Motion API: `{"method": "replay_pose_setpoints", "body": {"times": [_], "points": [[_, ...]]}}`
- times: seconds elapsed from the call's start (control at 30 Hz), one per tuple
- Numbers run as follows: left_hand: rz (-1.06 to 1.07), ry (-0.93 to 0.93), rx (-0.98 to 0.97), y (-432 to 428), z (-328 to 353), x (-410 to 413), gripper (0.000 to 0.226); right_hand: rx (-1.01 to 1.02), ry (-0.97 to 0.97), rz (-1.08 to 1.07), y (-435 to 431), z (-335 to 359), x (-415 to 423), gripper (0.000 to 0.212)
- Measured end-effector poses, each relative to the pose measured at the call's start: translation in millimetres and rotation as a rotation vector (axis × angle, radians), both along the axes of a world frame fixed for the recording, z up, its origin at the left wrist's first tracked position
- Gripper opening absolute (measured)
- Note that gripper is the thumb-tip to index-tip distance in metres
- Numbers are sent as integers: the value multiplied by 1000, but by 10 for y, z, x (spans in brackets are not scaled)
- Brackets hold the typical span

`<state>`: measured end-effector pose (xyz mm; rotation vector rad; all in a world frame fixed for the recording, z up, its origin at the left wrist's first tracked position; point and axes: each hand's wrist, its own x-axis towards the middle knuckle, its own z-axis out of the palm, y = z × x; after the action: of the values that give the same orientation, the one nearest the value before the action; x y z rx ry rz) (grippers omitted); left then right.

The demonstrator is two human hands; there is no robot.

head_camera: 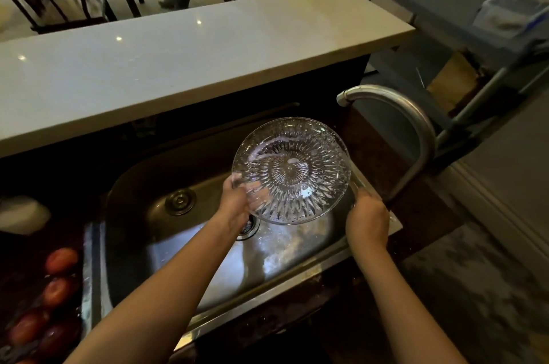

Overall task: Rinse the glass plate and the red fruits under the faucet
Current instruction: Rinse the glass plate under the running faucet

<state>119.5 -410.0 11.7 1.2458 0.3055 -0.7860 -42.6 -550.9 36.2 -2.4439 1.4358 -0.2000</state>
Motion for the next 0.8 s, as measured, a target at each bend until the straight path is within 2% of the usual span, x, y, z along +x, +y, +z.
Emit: {"method": "replay_pose_setpoints", "body": {"times": [0.3, 0.5, 0.63, 0.8], "points": [[-17, -20, 6, 41, 11, 37, 47, 26, 77, -58, -37, 31, 118, 28], [-22, 12, -46, 49, -2, 46, 45, 60, 61, -73, -72, 35, 133, 26], [-9, 25, -47, 34, -58, 74, 51, 74, 73, -79, -88, 64, 152, 25], [-9, 25, -23, 27, -76, 76, 46, 91, 82, -83, -109, 75, 171, 23]]}}
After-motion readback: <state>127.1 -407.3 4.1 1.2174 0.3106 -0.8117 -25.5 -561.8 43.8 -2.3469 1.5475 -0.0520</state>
